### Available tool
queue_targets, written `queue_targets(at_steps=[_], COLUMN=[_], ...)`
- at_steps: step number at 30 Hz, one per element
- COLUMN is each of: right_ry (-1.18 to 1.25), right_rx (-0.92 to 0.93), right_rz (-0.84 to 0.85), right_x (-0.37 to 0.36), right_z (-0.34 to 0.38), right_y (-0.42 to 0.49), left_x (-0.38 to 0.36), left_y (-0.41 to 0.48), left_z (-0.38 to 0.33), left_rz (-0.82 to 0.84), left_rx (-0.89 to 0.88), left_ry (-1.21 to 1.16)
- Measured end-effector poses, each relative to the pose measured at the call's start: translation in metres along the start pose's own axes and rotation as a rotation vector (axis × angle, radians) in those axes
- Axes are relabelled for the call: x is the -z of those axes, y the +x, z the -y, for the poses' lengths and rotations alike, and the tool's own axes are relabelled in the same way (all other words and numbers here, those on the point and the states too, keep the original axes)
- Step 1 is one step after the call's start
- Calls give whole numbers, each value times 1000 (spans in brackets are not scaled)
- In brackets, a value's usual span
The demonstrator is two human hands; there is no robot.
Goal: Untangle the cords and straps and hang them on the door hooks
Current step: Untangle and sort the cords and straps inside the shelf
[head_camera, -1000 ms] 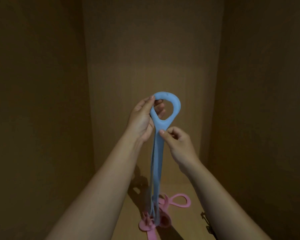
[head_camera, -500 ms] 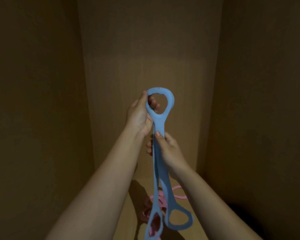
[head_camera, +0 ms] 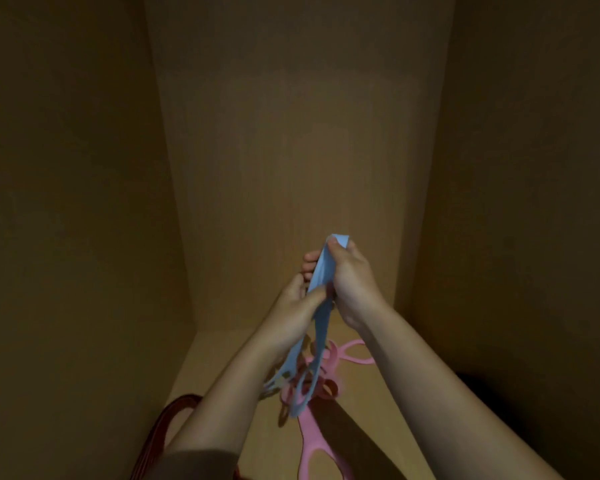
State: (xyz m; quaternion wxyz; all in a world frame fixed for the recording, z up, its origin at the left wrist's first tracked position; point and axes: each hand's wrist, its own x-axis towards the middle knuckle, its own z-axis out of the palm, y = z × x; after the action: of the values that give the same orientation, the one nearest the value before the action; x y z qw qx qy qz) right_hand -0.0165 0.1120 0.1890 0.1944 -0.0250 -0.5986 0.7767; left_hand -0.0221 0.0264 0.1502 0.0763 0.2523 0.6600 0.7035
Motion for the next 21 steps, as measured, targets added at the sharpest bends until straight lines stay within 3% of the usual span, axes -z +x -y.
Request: queue_targets(at_steps=[4,6,8,11,15,21], right_ry=[-11,-58,-65,-6,-100,-115], right_rx=[-45,-64,-35,3,44,22], right_rz=[36,38,34,45,75,76], right_x=[0,1,1,-1,-1,5], right_z=[-6,-8,-8,-7,-11,-14], right_y=[0,0,1,-1,-2,-1], left_x=[2,6,9,6,4,9], left_y=[-4,-8,-10,-7,-4,-5], left_z=[14,20,23,32,36,32], left_rz=[-240,-379,-436,-369,-168,-113], left_rx=[-79,-178,-267,-229,-102,-19], left_ry=[255,514,637,538,293,149])
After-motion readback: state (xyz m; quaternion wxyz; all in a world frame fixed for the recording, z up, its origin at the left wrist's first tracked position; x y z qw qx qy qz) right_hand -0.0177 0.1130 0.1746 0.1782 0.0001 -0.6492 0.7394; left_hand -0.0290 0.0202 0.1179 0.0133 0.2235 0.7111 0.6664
